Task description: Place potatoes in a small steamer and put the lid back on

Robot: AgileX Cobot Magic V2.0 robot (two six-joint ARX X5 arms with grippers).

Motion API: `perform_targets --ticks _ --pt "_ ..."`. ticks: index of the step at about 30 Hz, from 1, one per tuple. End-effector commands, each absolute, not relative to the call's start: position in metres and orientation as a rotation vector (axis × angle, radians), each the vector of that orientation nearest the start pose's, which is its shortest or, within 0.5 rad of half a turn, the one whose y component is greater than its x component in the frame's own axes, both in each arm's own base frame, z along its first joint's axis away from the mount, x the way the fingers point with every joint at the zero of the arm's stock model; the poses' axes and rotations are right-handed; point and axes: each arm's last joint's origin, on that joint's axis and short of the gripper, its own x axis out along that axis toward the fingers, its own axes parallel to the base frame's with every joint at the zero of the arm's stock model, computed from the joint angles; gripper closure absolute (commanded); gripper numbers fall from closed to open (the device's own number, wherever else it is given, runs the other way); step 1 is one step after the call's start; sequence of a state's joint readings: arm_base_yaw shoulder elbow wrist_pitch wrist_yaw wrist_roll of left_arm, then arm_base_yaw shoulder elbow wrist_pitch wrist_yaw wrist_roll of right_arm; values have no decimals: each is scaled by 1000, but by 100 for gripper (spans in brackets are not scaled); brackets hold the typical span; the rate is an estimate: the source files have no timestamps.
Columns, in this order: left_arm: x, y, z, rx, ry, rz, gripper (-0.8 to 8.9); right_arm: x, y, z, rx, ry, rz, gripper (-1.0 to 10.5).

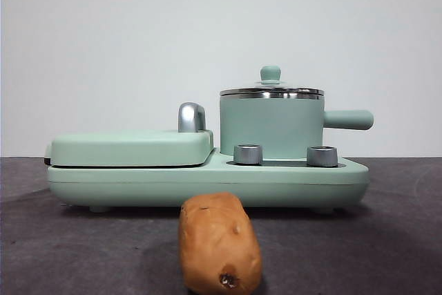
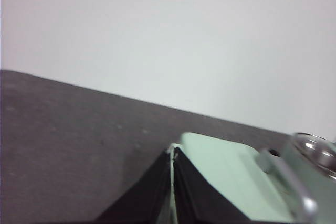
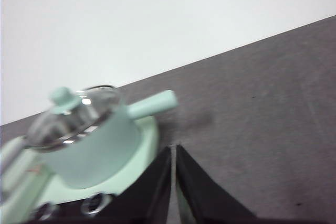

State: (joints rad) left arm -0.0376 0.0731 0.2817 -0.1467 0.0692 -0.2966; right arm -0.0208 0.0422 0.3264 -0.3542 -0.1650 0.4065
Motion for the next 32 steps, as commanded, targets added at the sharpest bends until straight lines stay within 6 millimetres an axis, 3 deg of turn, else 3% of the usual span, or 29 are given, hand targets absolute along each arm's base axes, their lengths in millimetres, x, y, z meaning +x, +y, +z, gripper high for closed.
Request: perform_targets --ticks 1,9,15,23,32 --pt "76 -7 261 -306 -10 -164 808 64 5 260 444 111 171 935" --pt "75 -10 313 -306 41 -272 808 52 8 314 453 217 274 935" --pt "82 -12 333 -316 131 -342 808 51 10 349 414 191 361 935" --pt "107 -18 326 -362 358 -478 808 70 15 378 364 255 552 935" --pt "149 -30 317 -495 595 -777 808 88 17 376 268 397 656 935"
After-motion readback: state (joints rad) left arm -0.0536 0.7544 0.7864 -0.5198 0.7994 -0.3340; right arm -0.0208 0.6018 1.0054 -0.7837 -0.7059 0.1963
